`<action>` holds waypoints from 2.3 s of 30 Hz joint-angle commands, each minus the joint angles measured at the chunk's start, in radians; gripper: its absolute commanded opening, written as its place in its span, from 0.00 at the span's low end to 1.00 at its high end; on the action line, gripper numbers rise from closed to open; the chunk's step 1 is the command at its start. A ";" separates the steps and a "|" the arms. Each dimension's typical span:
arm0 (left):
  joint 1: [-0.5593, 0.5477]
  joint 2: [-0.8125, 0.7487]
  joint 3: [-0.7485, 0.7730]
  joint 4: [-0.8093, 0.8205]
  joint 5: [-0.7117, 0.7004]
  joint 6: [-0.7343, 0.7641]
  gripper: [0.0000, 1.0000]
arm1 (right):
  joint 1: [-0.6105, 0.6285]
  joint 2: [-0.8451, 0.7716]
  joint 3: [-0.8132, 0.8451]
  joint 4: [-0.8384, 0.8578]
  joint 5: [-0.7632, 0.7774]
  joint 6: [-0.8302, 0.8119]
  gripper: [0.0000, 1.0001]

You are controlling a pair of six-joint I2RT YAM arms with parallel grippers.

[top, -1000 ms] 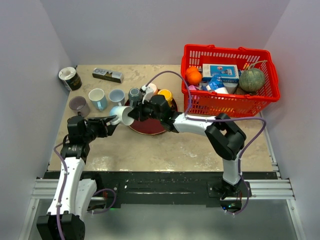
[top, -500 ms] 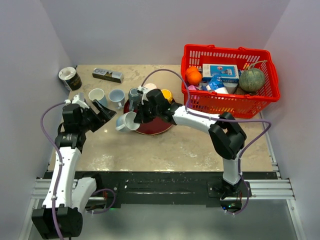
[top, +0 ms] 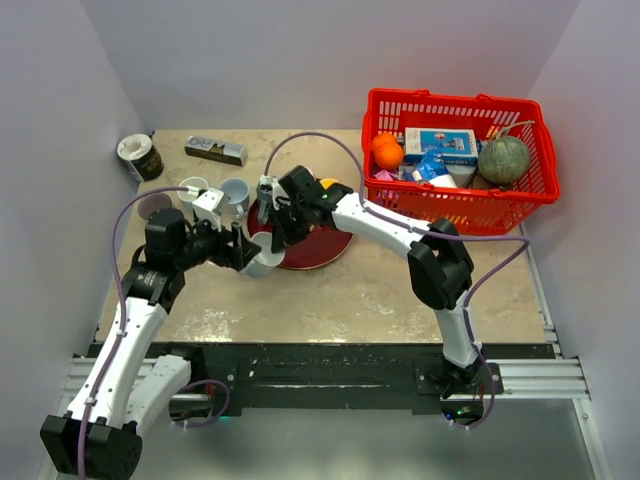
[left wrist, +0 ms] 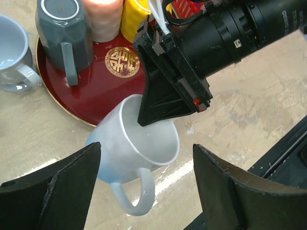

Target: Turn the mug right side up

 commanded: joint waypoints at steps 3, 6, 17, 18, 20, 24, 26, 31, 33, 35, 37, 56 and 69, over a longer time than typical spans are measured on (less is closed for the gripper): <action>-0.024 0.049 0.080 0.002 0.118 0.137 0.81 | -0.063 -0.039 0.089 -0.183 -0.087 -0.081 0.00; -0.042 0.121 0.113 -0.034 0.163 0.199 0.81 | -0.095 -0.049 0.097 -0.235 -0.094 -0.098 0.00; -0.285 0.348 0.205 -0.090 0.042 0.253 0.72 | -0.134 -0.069 0.126 -0.314 -0.107 -0.103 0.00; -0.301 0.354 0.205 -0.084 -0.023 0.250 0.71 | -0.134 -0.079 0.125 -0.314 -0.107 -0.103 0.00; -0.312 0.352 0.206 -0.065 -0.096 0.256 0.69 | -0.134 -0.090 0.120 -0.320 -0.102 -0.103 0.00; -0.332 0.332 0.219 -0.038 -0.141 0.273 0.65 | -0.137 -0.110 0.105 -0.330 -0.102 -0.112 0.00; -0.340 0.333 0.232 -0.054 -0.164 0.285 0.65 | -0.138 -0.121 0.097 -0.337 -0.101 -0.114 0.00; -0.352 0.368 0.243 -0.116 -0.174 0.305 0.65 | -0.142 -0.133 0.094 -0.341 -0.097 -0.117 0.00; -0.366 0.387 0.245 -0.130 -0.194 0.309 0.64 | -0.140 -0.133 0.097 -0.344 -0.093 -0.118 0.00; -0.372 0.391 0.249 -0.142 -0.217 0.304 0.60 | -0.143 -0.133 0.098 -0.349 -0.093 -0.118 0.00; -0.383 0.396 0.252 -0.145 -0.228 0.301 0.54 | -0.142 -0.136 0.101 -0.350 -0.085 -0.120 0.00; -0.460 0.355 0.186 -0.039 -0.656 0.082 0.00 | -0.160 -0.134 0.100 -0.268 0.016 -0.009 0.60; -0.457 0.213 0.114 -0.073 -1.101 -0.280 0.00 | -0.215 -0.285 -0.018 -0.111 0.192 0.127 0.99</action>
